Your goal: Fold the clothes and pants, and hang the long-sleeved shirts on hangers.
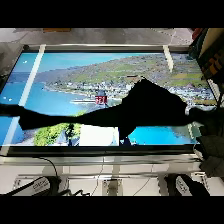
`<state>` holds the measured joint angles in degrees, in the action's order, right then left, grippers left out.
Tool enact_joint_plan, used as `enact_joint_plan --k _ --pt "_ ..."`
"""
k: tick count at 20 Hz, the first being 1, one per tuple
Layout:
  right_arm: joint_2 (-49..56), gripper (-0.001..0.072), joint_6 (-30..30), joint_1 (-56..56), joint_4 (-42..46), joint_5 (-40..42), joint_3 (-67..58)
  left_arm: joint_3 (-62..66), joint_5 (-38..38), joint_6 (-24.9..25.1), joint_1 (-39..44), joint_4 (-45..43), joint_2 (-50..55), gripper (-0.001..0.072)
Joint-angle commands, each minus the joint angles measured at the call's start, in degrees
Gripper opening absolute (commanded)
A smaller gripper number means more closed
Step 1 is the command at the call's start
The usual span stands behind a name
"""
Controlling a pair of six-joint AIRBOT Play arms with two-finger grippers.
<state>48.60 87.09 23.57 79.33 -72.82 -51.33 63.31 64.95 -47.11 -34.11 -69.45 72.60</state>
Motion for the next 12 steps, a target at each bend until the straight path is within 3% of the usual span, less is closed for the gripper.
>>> enact_joint_plan --k 1,6,7,8,9,12 --pt "-6.5 0.0018 0.9 0.7 0.1 0.9 11.6 -7.2 -0.4 1.0 0.0 -2.1 -0.1 0.0007" --pt "-6.4 0.0018 0.9 0.7 0.2 2.3 12.8 -7.5 -0.9 1.0 0.0 -2.1 0.1 0.0025" --pt "-6.4 0.0018 0.9 0.7 0.2 1.7 12.8 -7.5 -0.9 1.0 0.0 -2.1 0.1 0.017" --pt "-6.4 0.0018 0.9 0.7 0.3 1.0 12.8 -7.5 -0.9 1.0 0.0 -2.1 0.1 0.0413" --pt "-6.4 0.0018 0.8 0.7 0.4 0.3 12.8 -7.4 -0.9 0.5 0.0 -2.1 0.1 0.0596" --pt "-6.4 0.0018 0.6 0.7 2.1 -2.5 12.8 -6.5 -0.9 -1.8 0.0 -2.2 -0.2 0.0596"
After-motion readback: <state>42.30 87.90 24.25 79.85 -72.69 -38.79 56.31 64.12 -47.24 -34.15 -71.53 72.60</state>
